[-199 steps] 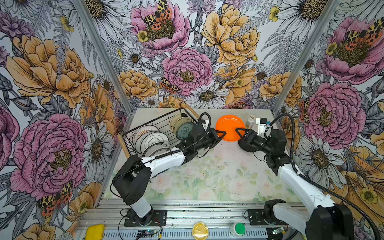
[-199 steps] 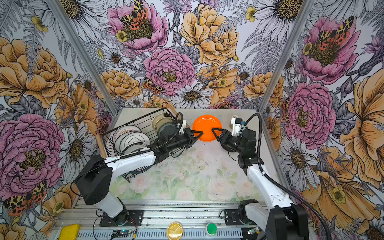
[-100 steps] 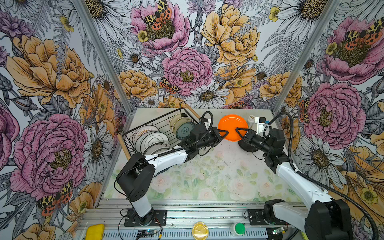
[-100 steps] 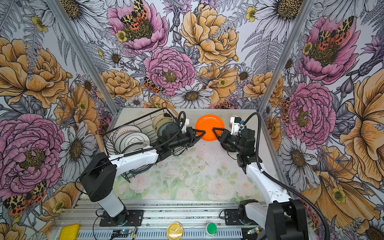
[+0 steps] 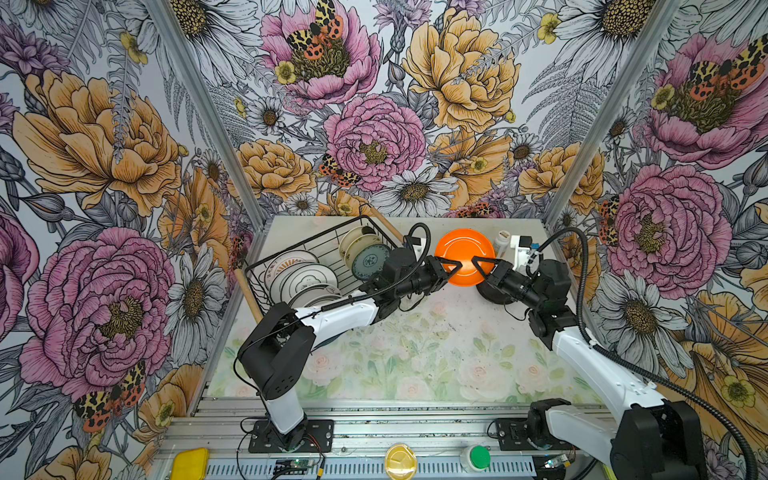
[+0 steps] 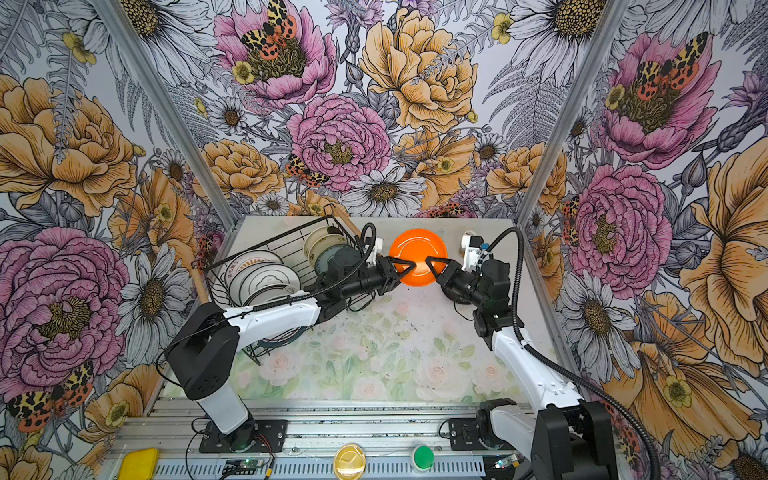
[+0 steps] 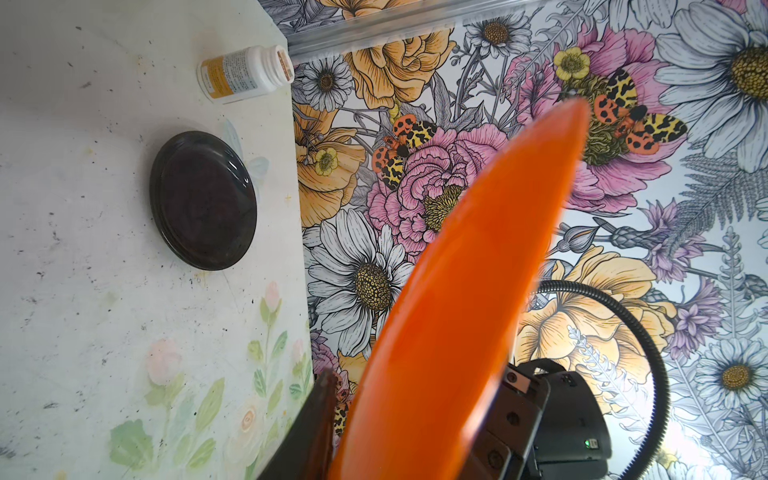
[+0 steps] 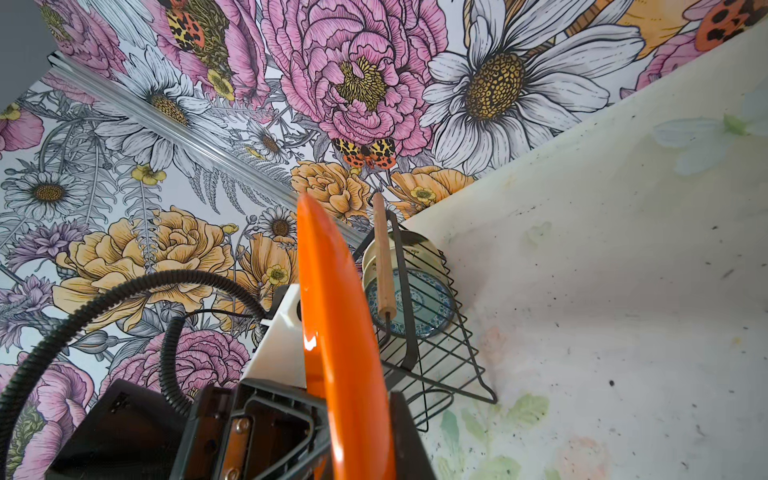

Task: Unload the plates from the dish rack
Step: 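Carry the orange plate toward the right gripper while the right grasps its rim, then open the left gripper and pull it back while the right holds the plate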

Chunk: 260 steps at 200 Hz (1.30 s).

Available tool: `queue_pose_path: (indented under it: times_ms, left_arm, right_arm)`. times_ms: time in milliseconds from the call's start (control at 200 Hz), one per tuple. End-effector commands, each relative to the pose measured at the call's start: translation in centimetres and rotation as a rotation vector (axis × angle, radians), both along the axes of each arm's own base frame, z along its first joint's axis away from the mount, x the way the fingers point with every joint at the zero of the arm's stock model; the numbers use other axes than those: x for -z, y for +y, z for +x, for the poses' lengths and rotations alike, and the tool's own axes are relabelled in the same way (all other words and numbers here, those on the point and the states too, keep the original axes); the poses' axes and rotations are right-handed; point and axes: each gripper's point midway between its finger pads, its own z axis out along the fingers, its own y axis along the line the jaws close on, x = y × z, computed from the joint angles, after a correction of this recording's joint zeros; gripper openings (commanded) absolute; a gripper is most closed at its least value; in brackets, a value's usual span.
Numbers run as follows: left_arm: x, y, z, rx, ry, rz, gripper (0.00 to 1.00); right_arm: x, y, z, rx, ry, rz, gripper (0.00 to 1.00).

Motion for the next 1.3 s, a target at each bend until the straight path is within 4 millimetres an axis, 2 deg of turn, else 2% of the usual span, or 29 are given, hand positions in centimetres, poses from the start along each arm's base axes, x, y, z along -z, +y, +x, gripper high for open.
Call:
queue_pose_path:
  times_ms: [0, 85, 185, 460, 580, 681, 781, 876, 971, 981, 1001, 1016, 1171, 1296]
  left_arm:
    - [-2.3, -0.3, -0.6, 0.032, -0.046, -0.023, 0.44]
    - [-2.6, 0.1, -0.6, 0.030, -0.056, -0.010, 0.52]
    - [-3.0, 0.8, -0.6, 0.026, -0.073, 0.002, 0.55]
    - [-5.4, 3.4, -0.7, 0.030, -0.163, 0.059, 0.57]
    - [-5.5, 6.7, -0.5, -0.034, -0.210, 0.200, 0.60]
    - [-5.4, 10.9, 0.1, -0.123, -0.246, 0.342, 0.63]
    - [-5.4, 15.6, 0.8, -0.211, -0.273, 0.457, 0.64]
    - [-4.8, 20.3, 1.5, -0.325, -0.268, 0.543, 0.67]
    - [-4.0, 24.2, 2.1, -0.419, -0.241, 0.564, 0.70]
    - [-4.0, 24.5, 2.1, -0.426, -0.238, 0.563, 0.73]
    - [-3.9, 25.2, 2.2, -0.438, -0.231, 0.561, 0.95]
    - [-3.8, 25.7, 2.3, -0.447, -0.227, 0.561, 0.98]
    - [-3.4, 29.3, 2.6, -0.540, -0.227, 0.597, 0.99]
    - [-2.8, 30.1, 3.4, -0.566, -0.260, 0.598, 0.99]
  right_arm:
    - [-1.8, -0.1, -0.5, 0.008, -0.086, -0.047, 0.00]
    - [-2.2, -0.6, -0.3, 0.028, -0.094, -0.096, 0.00]
    - [-2.9, -1.2, 0.0, 0.046, -0.103, -0.201, 0.00]
    - [-9.8, -3.8, 1.1, 0.160, -0.350, -0.509, 0.00]
    - [-12.5, -5.9, 1.7, 0.282, -0.448, -0.654, 0.00]
    - [-14.0, -7.9, 2.1, 0.390, -0.494, -0.782, 0.00]
    - [-14.5, -10.6, 2.7, 0.525, -0.474, -0.899, 0.00]
    - [-13.7, -13.3, 2.7, 0.657, -0.400, -0.949, 0.00]
    - [-11.7, -16.3, 1.7, 0.798, -0.265, -0.944, 0.00]
    - [-11.5, -16.6, 1.5, 0.811, -0.252, -0.944, 0.00]
    - [-11.0, -17.0, 1.1, 0.833, -0.229, -0.937, 0.00]
    - [-10.8, -17.2, 0.9, 0.843, -0.219, -0.934, 0.00]
    - [-4.5, -18.9, -1.8, 0.877, -0.025, -0.837, 0.00]
    - [1.0, -20.0, -3.5, 0.885, 0.148, -0.759, 0.00]
